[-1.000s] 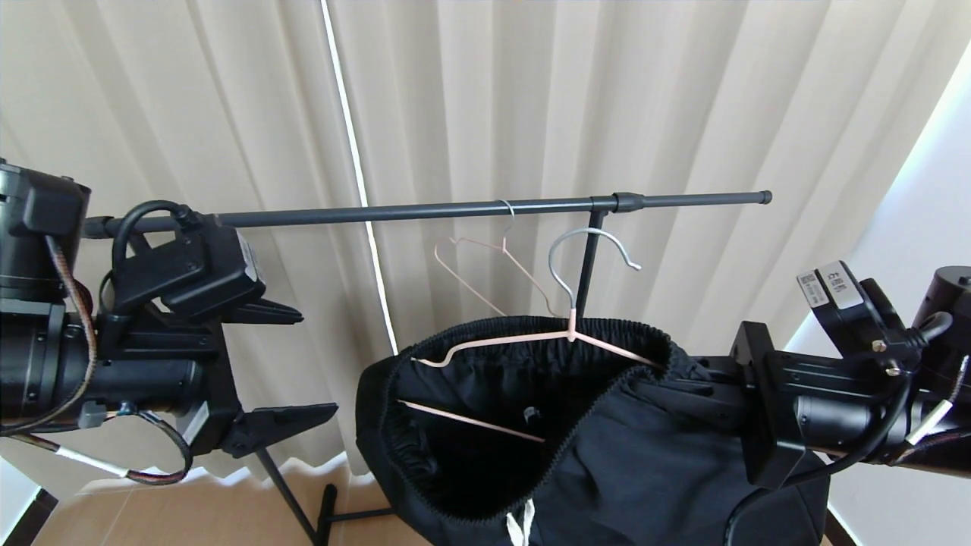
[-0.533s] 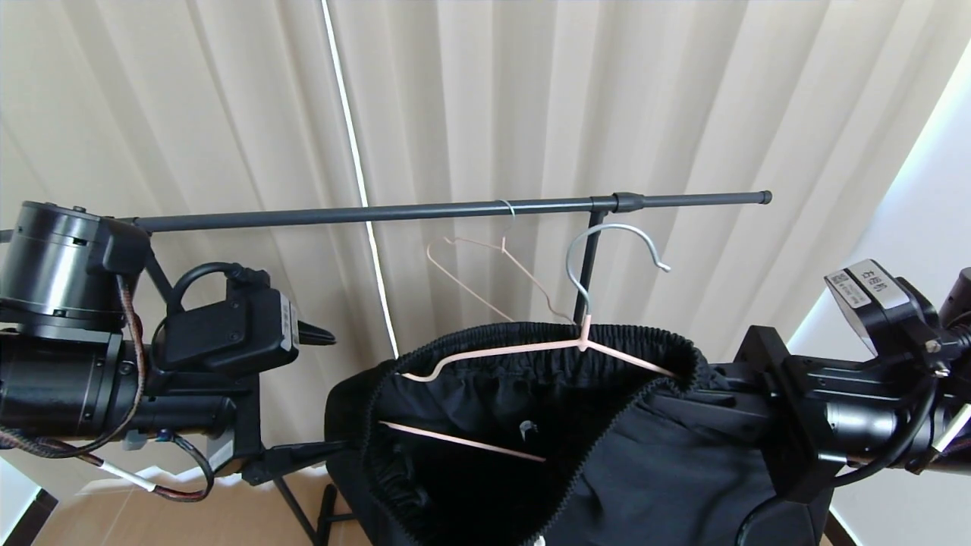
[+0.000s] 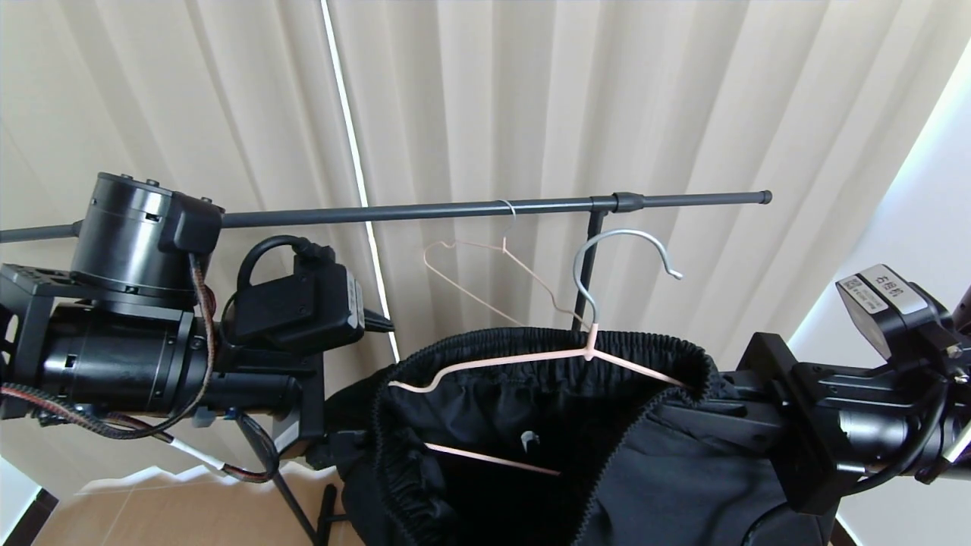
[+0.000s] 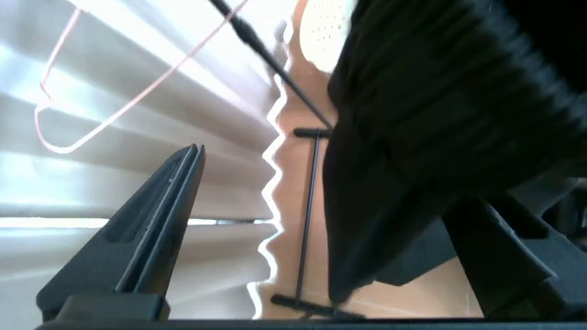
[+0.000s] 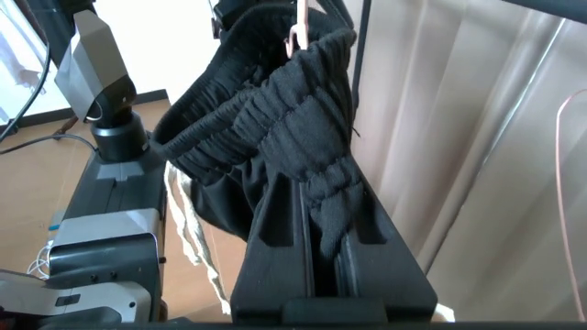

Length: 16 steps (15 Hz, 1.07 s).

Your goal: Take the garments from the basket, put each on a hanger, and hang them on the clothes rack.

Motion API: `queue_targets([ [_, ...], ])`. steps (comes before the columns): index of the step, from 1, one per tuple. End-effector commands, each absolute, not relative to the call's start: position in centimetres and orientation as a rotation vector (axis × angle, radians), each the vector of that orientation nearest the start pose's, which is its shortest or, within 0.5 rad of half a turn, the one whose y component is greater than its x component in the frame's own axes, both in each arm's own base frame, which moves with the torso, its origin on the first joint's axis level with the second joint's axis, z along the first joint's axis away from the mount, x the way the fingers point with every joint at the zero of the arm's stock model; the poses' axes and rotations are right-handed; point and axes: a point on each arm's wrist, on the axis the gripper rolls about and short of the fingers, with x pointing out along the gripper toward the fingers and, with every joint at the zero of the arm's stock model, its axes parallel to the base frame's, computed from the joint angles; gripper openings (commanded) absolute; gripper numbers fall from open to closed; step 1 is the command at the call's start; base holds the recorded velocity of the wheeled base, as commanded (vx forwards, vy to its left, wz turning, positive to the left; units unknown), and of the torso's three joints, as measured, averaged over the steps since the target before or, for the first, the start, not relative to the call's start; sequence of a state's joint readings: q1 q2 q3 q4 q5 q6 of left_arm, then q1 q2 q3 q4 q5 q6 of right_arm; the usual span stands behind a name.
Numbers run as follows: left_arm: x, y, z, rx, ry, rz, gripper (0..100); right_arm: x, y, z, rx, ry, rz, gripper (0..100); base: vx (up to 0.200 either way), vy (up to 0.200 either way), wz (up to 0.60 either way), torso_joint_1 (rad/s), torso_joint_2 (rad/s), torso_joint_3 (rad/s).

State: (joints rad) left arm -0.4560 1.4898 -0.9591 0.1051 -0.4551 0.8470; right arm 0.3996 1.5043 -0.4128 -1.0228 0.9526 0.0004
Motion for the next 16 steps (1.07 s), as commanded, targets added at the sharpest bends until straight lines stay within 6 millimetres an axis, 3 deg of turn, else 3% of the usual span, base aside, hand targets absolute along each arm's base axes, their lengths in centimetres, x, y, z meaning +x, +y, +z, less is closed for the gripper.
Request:
queue_targets([
  [1,22.0,-13.3,21.7,0.735,0.247,-1.142,100,19.6,10.3,17.2,0.022,0.077,1.352,0,0.0,0.0,0.0,0.0,0.0,0.0],
  [8,22.3,-16.0,21.7,0.666,0.27,-1.206,100,19.8,10.4,17.1,0.02,0.079,1.352,0,0.0,0.0,0.0,0.0,0.0,0.0],
  [16,23.1,-18.0,19.7,0.658,0.329,-1.254,100,19.6,10.3,17.2,0.018,0.071,1.354,0,0.0,0.0,0.0,0.0,0.0,0.0],
])
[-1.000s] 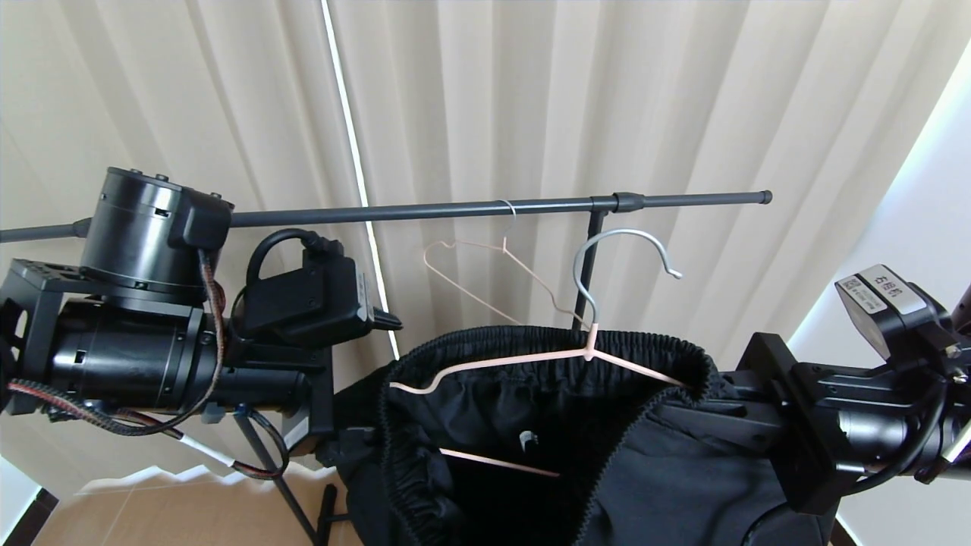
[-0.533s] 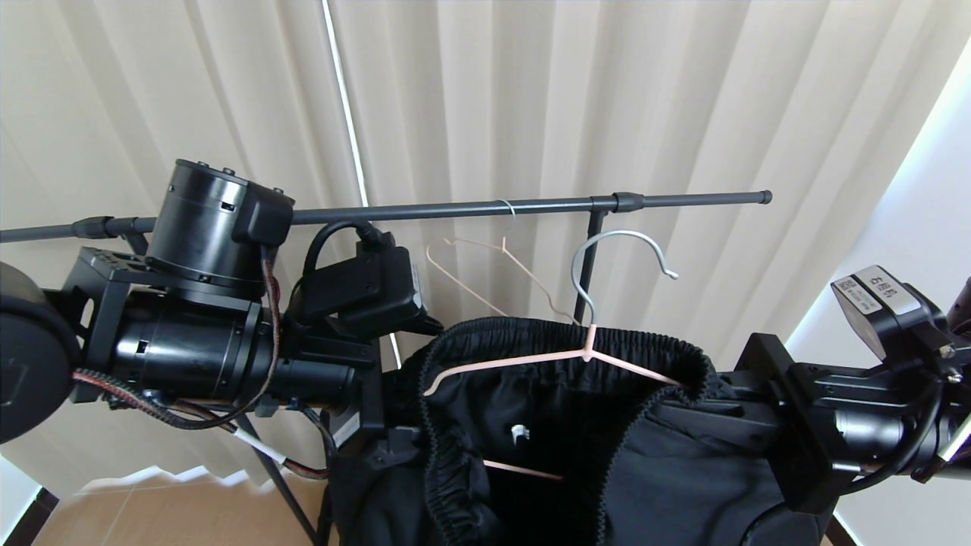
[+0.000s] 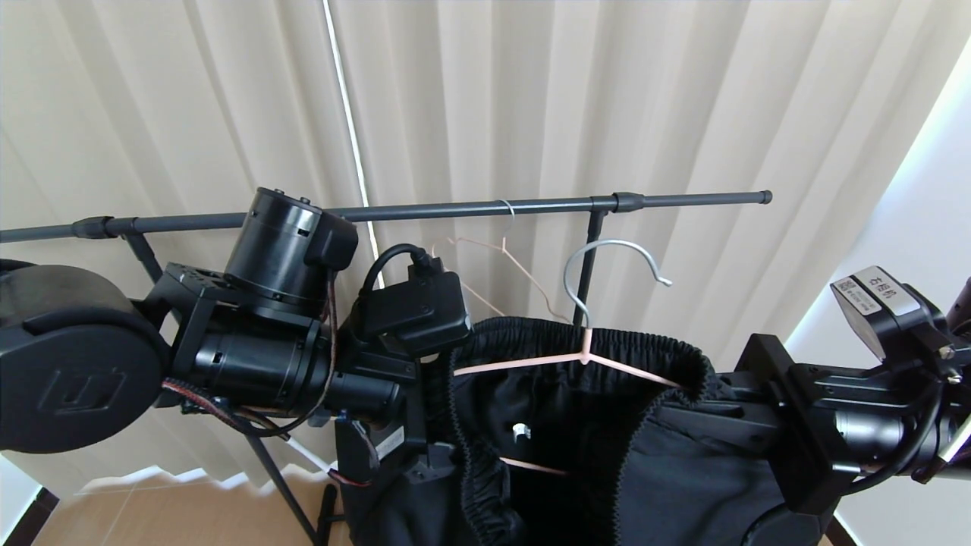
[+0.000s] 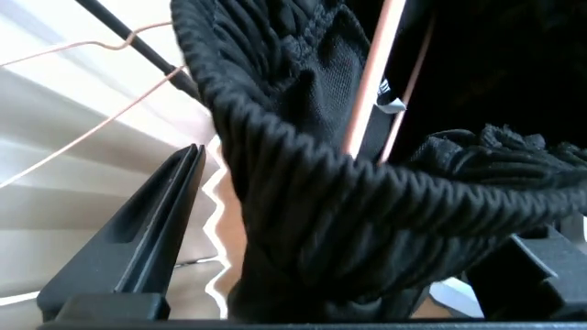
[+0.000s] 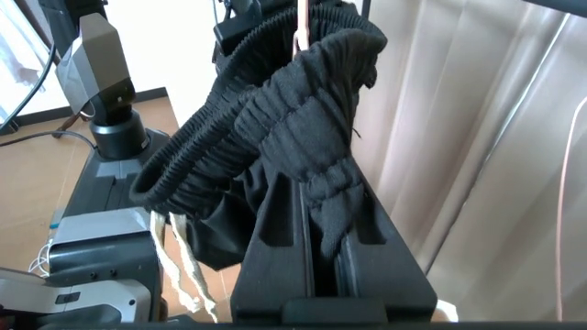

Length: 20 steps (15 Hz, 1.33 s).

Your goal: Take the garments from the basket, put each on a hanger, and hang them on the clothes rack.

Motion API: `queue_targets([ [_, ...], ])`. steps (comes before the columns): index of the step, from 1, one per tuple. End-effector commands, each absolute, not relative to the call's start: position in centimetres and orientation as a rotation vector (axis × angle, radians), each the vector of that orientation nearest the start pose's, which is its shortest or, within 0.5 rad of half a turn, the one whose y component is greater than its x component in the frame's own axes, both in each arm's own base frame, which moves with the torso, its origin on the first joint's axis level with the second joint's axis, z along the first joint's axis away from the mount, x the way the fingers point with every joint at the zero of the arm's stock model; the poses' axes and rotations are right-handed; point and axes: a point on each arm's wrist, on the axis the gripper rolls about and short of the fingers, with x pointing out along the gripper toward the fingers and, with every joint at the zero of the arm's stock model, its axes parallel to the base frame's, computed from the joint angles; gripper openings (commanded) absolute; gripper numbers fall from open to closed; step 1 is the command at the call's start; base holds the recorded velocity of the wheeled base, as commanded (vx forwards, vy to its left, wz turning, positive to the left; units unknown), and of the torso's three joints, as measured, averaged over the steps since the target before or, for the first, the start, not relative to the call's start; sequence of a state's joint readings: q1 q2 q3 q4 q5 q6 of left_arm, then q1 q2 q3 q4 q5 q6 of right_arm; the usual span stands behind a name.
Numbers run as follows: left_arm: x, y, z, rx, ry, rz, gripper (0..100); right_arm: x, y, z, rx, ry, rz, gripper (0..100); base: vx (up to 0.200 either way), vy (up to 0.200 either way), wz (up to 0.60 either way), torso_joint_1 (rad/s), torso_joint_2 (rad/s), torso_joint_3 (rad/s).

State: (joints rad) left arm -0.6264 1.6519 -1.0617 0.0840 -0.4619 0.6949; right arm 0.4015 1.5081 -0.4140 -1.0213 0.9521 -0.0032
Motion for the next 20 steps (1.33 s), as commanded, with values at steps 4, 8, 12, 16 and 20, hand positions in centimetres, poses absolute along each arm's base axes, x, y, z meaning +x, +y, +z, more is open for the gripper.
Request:
queue_targets([
  [4,22.9,-17.9,19.6,0.647,0.344,-1.254,0,19.6,10.4,17.1,0.017,0.074,1.356,0,0.0,0.0,0.0,0.0,0.0,0.0],
  [8,21.7,-16.9,20.3,0.647,0.32,-1.246,0,19.7,10.4,17.3,0.013,0.065,1.348,0,0.0,0.0,0.0,0.0,0.0,0.0],
  [12,21.4,-16.6,20.4,0.646,0.32,-1.241,0,19.6,10.3,17.5,0.012,0.06,1.34,0,0.0,0.0,0.0,0.0,0.0,0.0],
  [16,21.6,-16.5,20.5,0.644,0.319,-1.232,0,19.5,10.2,17.4,0.01,0.061,1.337,100,0.0,0.0,0.0,0.0,0.0,0.0],
  [20,21.8,-14.9,21.2,0.625,0.311,-1.171,0,20.2,8.7,17.8,0.005,0.042,1.258,100,0.0,0.0,0.0,0.0,0.0,0.0],
])
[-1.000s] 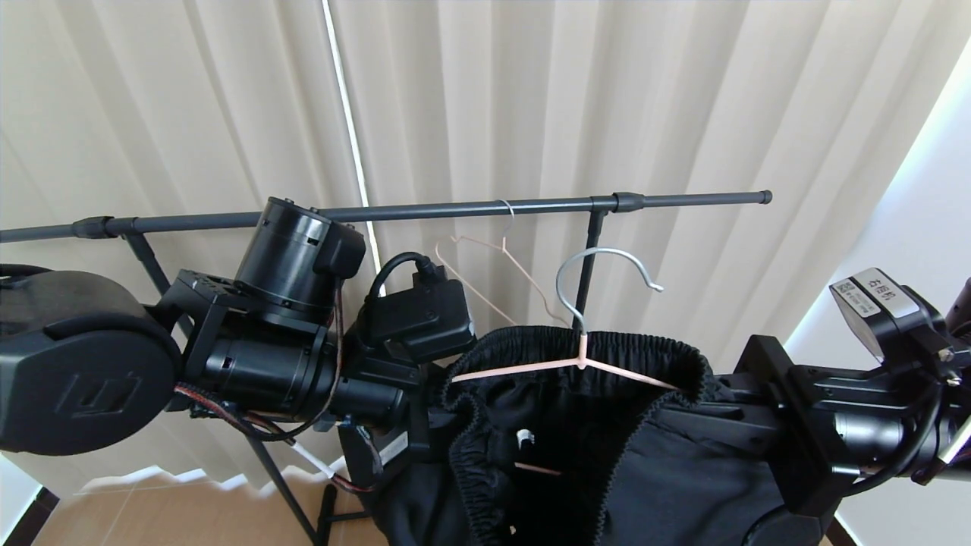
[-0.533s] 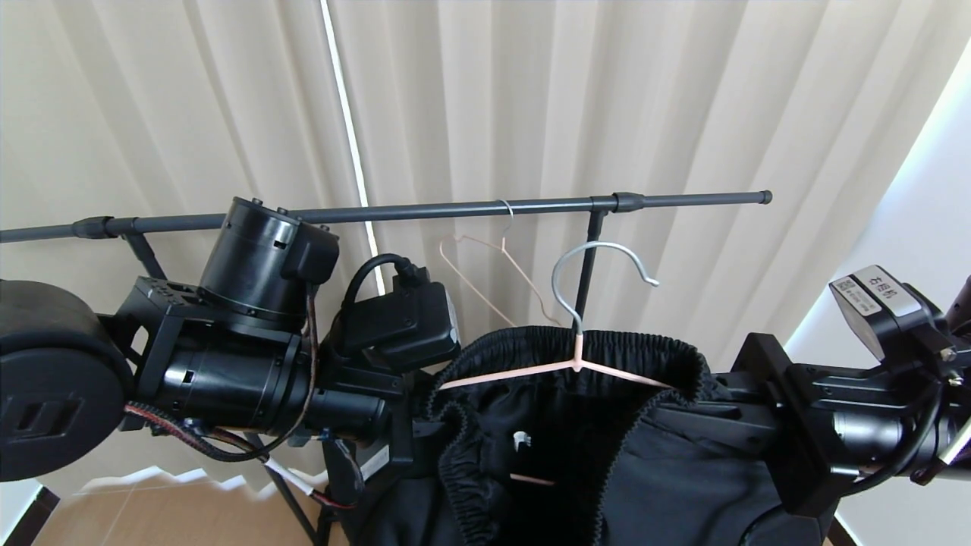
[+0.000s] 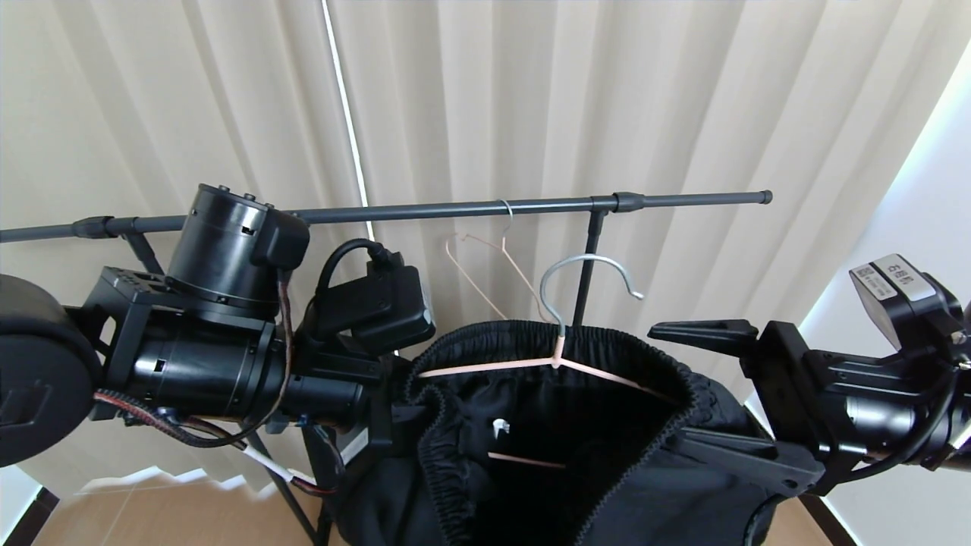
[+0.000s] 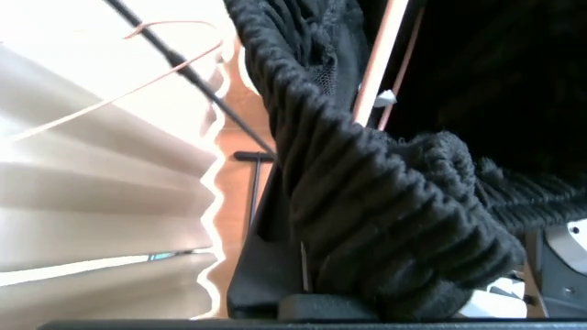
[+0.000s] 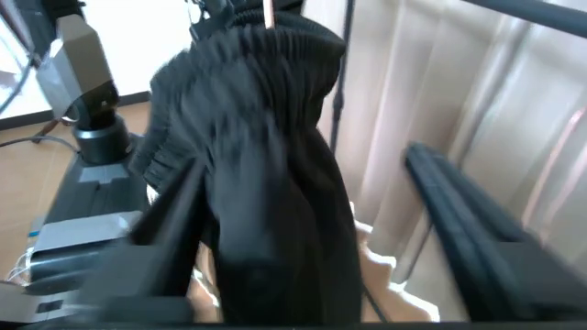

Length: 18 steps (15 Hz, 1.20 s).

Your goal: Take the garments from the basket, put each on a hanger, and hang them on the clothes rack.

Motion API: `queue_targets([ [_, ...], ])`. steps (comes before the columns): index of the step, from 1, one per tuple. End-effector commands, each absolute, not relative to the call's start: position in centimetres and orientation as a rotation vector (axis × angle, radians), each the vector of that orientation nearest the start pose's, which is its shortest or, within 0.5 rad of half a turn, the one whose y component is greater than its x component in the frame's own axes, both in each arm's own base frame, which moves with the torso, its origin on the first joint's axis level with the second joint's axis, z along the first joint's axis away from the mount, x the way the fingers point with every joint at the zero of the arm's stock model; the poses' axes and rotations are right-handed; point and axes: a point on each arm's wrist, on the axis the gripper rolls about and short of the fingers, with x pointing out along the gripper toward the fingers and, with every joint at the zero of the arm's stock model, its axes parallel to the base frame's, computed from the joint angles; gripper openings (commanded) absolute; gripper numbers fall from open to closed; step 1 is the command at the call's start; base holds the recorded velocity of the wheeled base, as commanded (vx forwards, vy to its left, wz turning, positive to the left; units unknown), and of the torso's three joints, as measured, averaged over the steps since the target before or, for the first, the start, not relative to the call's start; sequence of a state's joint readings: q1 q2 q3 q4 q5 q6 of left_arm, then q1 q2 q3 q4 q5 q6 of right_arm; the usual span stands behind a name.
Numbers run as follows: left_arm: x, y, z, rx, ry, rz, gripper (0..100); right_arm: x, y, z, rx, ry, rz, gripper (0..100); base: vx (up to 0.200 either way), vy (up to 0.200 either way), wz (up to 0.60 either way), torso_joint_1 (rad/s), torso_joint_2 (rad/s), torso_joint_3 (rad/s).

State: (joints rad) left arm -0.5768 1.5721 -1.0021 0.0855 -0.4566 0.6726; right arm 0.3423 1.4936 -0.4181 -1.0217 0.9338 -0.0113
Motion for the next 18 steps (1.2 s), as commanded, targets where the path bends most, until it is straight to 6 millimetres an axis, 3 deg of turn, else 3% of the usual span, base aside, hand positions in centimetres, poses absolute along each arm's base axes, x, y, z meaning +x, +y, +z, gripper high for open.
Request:
queue_targets([
  [1,21.7,-14.4,21.4,0.621,0.31,-1.154,0,20.2,8.6,17.8,0.004,0.039,1.253,100,0.0,0.0,0.0,0.0,0.0,0.0],
  [10,20.8,-12.7,22.2,0.543,0.33,-1.083,0,20.7,8.0,17.2,-0.118,-0.026,1.225,100,0.0,0.0,0.0,0.0,0.0,0.0],
  [18,19.6,-10.7,22.8,0.522,0.313,-1.023,0,21.7,6.9,17.0,-0.123,-0.017,1.163,100,0.0,0.0,0.0,0.0,0.0,0.0],
])
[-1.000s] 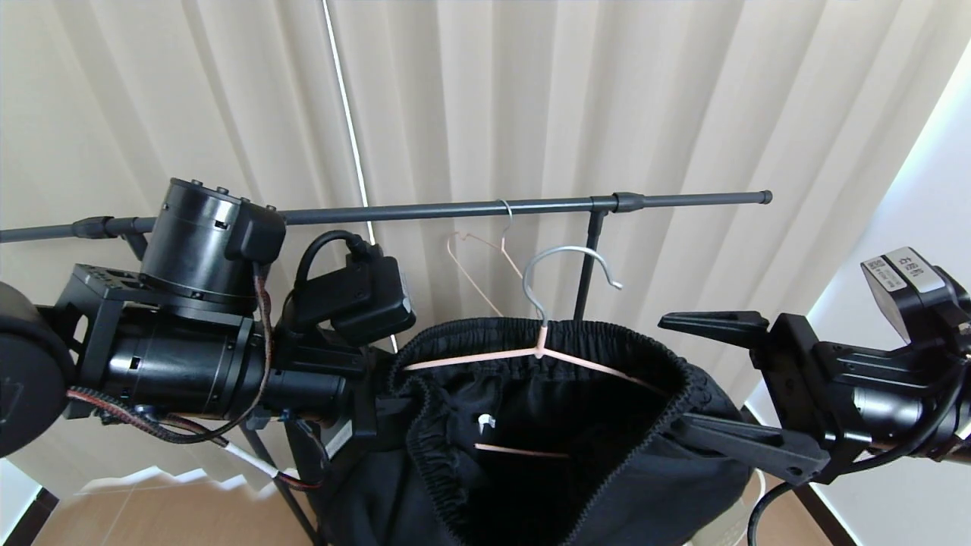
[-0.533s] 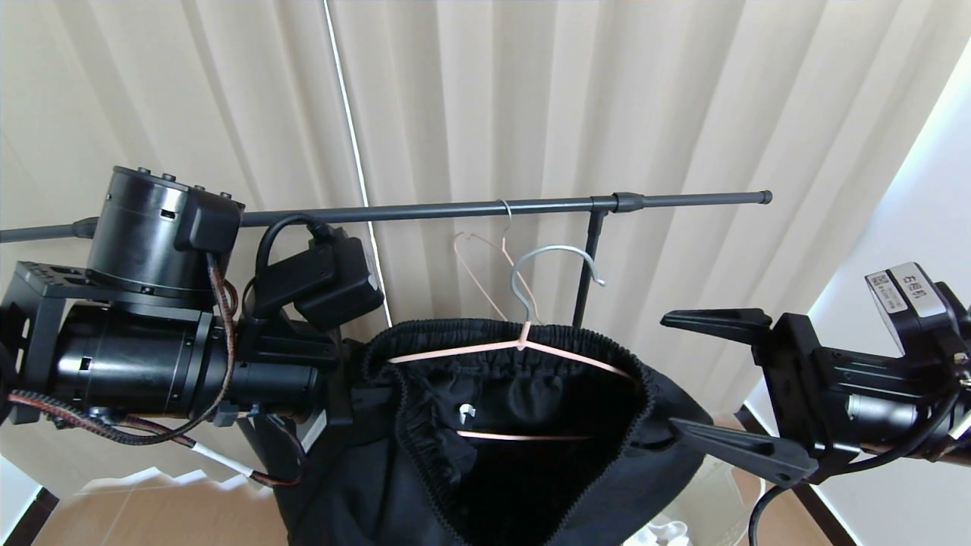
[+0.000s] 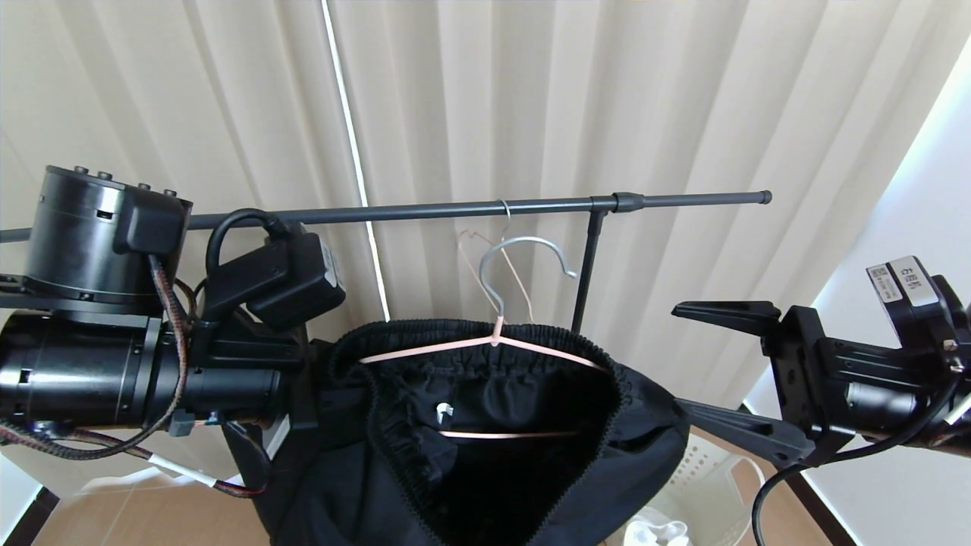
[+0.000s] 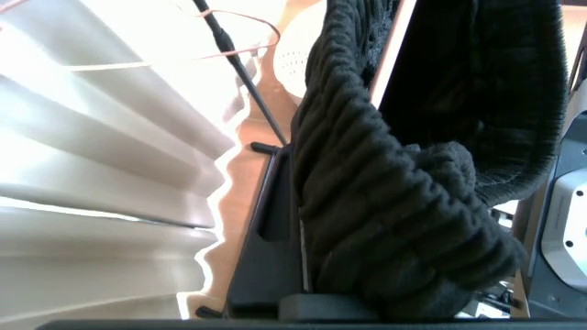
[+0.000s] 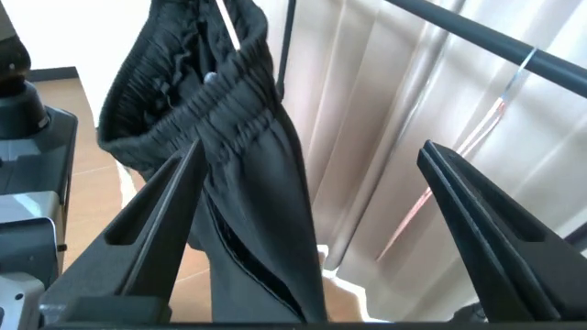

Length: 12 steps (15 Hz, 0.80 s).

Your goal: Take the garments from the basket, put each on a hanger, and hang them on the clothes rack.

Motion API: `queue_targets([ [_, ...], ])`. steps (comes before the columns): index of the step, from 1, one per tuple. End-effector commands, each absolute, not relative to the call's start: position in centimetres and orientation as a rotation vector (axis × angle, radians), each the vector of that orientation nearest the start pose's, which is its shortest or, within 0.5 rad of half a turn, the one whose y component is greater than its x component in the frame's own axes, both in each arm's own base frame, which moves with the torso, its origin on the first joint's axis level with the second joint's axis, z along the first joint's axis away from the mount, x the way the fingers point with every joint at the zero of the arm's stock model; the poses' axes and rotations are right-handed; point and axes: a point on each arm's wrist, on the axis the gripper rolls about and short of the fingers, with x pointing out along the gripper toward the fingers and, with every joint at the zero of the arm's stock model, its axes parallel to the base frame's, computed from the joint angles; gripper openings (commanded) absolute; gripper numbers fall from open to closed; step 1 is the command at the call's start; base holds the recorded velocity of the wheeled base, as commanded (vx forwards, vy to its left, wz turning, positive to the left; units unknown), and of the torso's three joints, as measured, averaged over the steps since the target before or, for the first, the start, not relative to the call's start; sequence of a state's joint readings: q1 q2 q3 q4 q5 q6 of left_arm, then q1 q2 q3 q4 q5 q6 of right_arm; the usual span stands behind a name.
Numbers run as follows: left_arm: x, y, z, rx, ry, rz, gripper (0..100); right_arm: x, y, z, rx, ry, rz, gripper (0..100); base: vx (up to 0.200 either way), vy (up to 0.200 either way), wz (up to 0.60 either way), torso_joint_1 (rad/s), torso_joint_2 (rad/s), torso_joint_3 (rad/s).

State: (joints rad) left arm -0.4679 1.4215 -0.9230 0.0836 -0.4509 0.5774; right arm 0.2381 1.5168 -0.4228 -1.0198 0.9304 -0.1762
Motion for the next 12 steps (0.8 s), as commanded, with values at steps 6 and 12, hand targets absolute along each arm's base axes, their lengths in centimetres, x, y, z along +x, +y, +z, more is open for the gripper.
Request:
queue_targets([
  [6,18.4,-8.6,24.0,0.459,0.293,-0.94,0,24.3,6.7,14.6,-0.15,0.039,1.137,100,0.0,0.0,0.0,0.0,0.0,0.0],
  [12,17.5,-8.2,24.2,0.435,0.284,-0.931,0,26.3,6.8,12.1,-0.146,0.111,1.134,100,0.0,0.0,0.0,0.0,0.0,0.0],
])
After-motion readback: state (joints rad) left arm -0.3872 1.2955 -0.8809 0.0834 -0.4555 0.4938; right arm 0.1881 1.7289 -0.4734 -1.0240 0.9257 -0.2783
